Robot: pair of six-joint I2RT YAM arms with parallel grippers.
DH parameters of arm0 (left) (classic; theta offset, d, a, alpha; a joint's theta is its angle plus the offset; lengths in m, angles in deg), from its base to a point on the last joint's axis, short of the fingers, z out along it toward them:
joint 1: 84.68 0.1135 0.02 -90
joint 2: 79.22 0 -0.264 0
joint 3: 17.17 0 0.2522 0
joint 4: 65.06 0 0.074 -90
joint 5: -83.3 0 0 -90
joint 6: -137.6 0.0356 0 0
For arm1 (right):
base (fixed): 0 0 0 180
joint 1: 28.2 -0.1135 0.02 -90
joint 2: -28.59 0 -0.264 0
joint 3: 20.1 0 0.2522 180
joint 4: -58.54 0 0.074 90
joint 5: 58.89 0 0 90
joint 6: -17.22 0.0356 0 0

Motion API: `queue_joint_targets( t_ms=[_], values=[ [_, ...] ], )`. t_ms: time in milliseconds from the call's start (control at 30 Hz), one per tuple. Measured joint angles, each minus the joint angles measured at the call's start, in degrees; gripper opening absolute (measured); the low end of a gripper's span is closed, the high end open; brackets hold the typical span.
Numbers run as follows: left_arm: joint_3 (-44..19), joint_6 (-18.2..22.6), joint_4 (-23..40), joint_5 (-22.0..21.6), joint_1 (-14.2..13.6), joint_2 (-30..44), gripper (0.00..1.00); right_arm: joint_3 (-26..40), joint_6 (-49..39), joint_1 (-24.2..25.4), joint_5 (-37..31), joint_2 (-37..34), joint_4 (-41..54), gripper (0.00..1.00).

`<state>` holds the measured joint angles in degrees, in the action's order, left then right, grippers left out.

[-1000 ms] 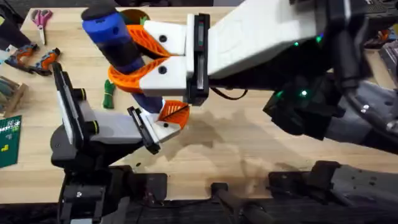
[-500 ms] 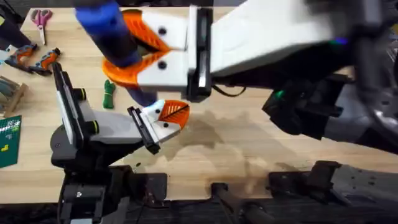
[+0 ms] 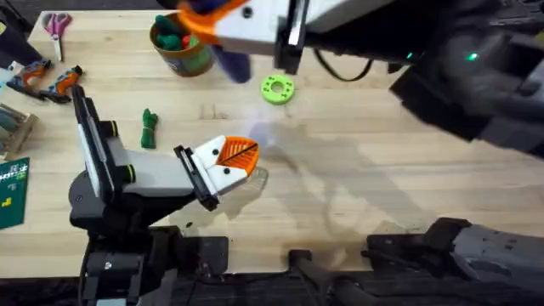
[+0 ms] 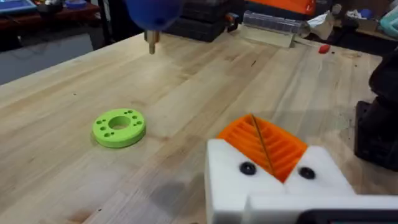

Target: Pick up the gripper from the table and insert it into the empty holder that is missing its gripper. Then pick up a screw, insert it into the mounting hole, and use the screwdriver to tighten it. Finally, clean up the table by picking up the vegetable and placing it into the bucket.

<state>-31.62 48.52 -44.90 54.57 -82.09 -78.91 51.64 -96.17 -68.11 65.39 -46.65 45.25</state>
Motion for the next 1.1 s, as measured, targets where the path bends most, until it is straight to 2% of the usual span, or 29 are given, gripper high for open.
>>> queue_joint_targets(
  t_ms=[167, 367, 400, 567, 867, 1100],
  values=[
    [0.00, -0.01, 0.00, 0.00, 0.00, 0.01, 0.007, 0.69, -14.76, 6.61, -6.12, -0.07, 13.08, 0.028],
    [0.00, -0.01, 0.00, 0.00, 0.00, -0.01, 0.007, 0.84, -28.64, 14.19, -16.37, -2.38, 14.21, 0.028],
    [0.00, -0.01, 0.00, 0.00, 0.00, -0.01, 0.007, 0.91, -34.09, 16.94, -21.01, -4.61, 14.27, 0.028],
    [0.00, 0.01, 0.00, 0.00, 0.00, -0.01, 0.007, 0.95, -43.15, 20.98, -27.28, -9.19, 16.90, 0.028],
    [0.00, -0.01, -0.02, -0.09, 0.00, 0.00, 0.007, 1.13, -56.07, 27.12, -30.47, -19.07, 16.56, 0.028],
    [0.00, -0.01, -0.09, -0.48, 0.00, 0.01, 0.007, 1.13, -62.56, 28.36, -31.44, -27.50, 16.46, 0.028]
  ],
)
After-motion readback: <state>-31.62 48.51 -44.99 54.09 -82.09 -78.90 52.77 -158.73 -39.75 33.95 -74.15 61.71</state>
